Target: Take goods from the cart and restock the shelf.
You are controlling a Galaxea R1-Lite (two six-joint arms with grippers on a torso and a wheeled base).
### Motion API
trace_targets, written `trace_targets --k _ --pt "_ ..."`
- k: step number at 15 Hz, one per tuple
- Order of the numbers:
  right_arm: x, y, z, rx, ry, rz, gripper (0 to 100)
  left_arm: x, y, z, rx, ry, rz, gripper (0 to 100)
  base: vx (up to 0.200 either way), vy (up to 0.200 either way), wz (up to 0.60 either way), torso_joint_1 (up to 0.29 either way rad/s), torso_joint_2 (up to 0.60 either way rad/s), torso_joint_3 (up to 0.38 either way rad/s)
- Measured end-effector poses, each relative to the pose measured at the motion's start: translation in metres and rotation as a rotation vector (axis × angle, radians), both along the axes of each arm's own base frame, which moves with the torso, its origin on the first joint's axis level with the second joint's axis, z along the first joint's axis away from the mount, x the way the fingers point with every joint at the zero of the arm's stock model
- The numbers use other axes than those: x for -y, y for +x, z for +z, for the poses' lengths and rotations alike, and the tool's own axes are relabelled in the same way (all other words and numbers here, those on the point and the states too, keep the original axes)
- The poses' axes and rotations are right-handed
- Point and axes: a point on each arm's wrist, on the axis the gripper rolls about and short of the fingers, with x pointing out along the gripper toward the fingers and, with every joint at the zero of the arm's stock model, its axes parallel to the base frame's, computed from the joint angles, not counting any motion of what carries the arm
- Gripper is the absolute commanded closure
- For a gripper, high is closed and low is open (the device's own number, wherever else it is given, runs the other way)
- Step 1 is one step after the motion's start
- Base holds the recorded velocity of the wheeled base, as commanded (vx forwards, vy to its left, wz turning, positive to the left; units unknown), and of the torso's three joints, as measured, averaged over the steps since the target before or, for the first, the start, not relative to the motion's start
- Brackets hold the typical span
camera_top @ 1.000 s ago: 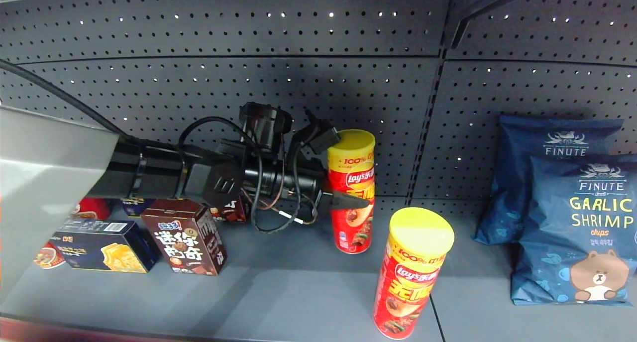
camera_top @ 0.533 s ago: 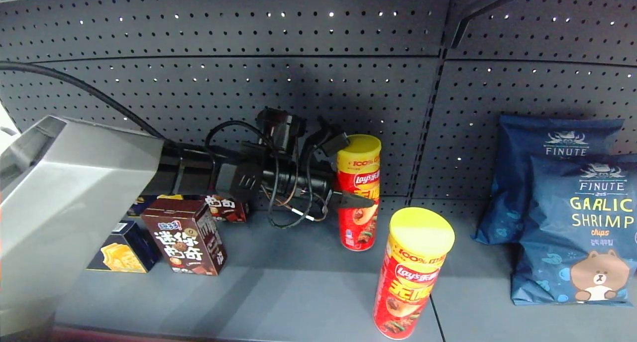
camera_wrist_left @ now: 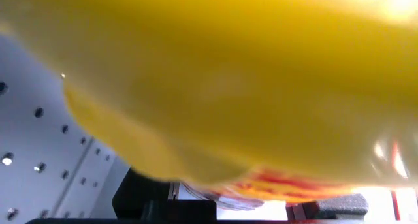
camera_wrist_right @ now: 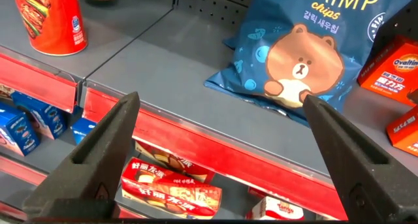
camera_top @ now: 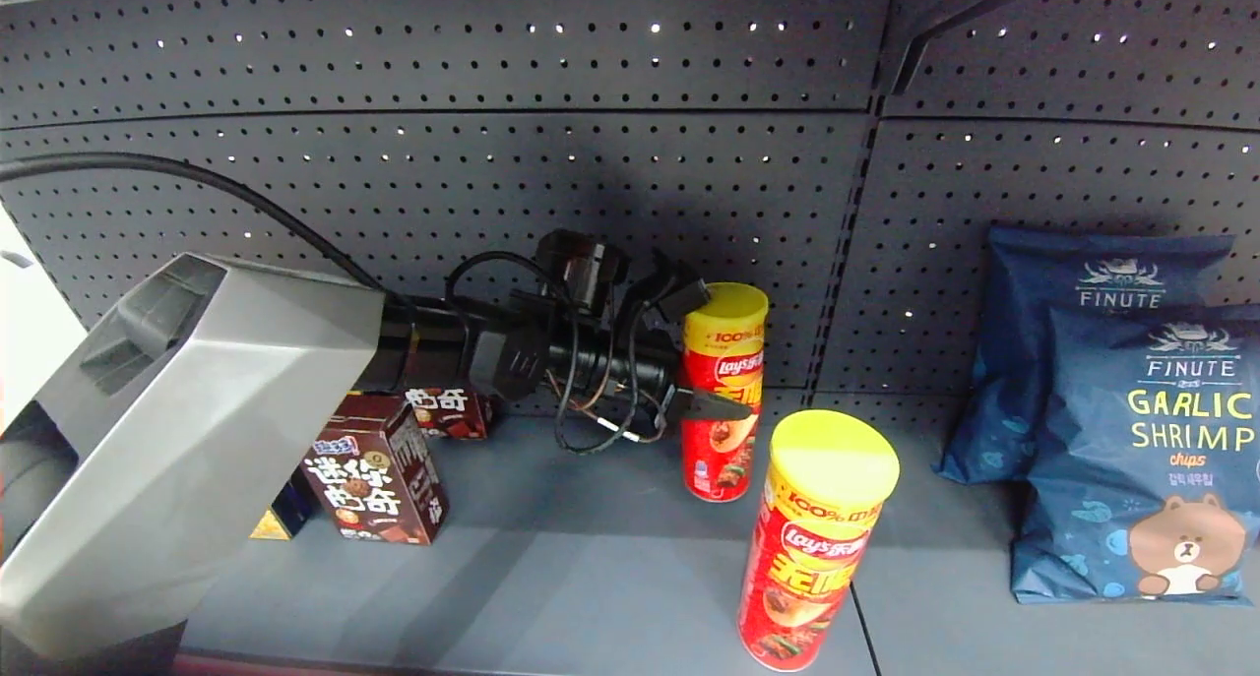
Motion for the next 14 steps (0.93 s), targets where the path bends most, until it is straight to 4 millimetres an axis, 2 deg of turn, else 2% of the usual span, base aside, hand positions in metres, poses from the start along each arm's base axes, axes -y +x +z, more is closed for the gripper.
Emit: trace_targets --k 3,4,14 --pt "0.0 0.0 0.0 0.0 0.0 0.0 0 0.0028 0.0052 -0.0053 0.0 0.002 -0.001 100 0.0 0.0 0.0 0.0 0.0 0.0" --pt "0.0 0.0 0.0 0.0 0.001 0.0 0 0.0038 0.0059 -0.0074 -0.002 0.003 -0.002 0 0.0 0.0 0.0 0.0 0.0 0.0" --pt "0.0 0.0 0.0 0.0 0.0 0.001 0 0.01 0.0028 -0.0105 -0.006 0.007 -0.017 0 0.0 0.0 0.0 0.0 0.0 0.0"
